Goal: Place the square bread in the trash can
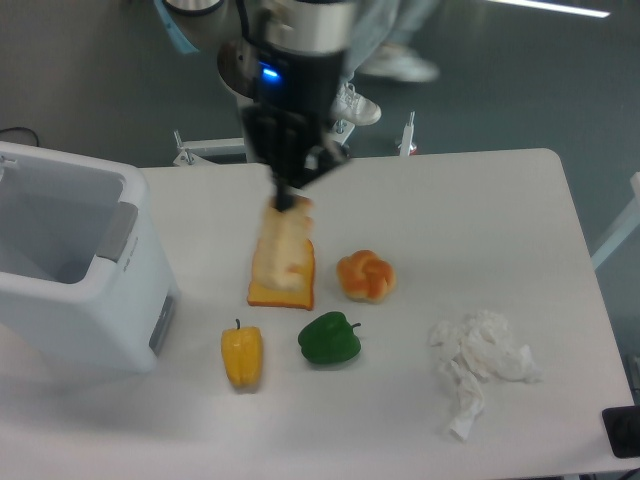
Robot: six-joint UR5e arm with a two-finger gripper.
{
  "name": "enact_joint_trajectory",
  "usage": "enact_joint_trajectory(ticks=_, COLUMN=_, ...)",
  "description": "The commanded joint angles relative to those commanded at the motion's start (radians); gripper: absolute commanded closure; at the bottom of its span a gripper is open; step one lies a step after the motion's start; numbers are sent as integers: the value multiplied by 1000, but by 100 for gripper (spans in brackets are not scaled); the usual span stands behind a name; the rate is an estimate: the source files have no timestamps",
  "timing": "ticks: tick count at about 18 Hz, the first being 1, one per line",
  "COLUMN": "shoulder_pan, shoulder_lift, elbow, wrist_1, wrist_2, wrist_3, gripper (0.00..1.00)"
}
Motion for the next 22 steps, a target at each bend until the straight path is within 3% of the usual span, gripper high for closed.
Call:
enact_joint_trajectory(ticks=3, shoulder_pan=-86, shoulder_lift=25, elbow=-2, wrist_1=2, wrist_2=-6, wrist_3=-106, gripper=100)
enact_joint_trajectory(ticks=7, shoulder_pan=-149, shoulder_lift=23, elbow=0, wrist_1=8, wrist_2=-6, wrist_3=-143, gripper=100)
enact_joint_trajectory(ticks=11, shoulder_pan=-184, shoulder_lift=-29, elbow=-3, wrist_1=44, wrist_2=-6, wrist_3=-144, gripper=100)
enact_joint_trajectory(ticks=14, shoulder_pan=-226, shoulder_lift=-80, elbow=-3, wrist_1=93, wrist_2=-5, wrist_3=-158, gripper=87)
enact_joint_trajectory(ticks=16, shoulder_pan=-249, shoulder_lift=-104, elbow=-3, wrist_1=124, wrist_2=-6, wrist_3=-171, gripper=56)
enact_joint_trajectory(ticks=18, shoulder_pan=-261, shoulder_lift=-112, elbow=-2, wrist_1=132, wrist_2=-12, wrist_3=-167, gripper=3)
enact_joint_trajectory(ticks=22, shoulder_pan=-261, shoulder_lift=-110, elbow=0, wrist_1=130, wrist_2=-74, wrist_3=-187, gripper=0)
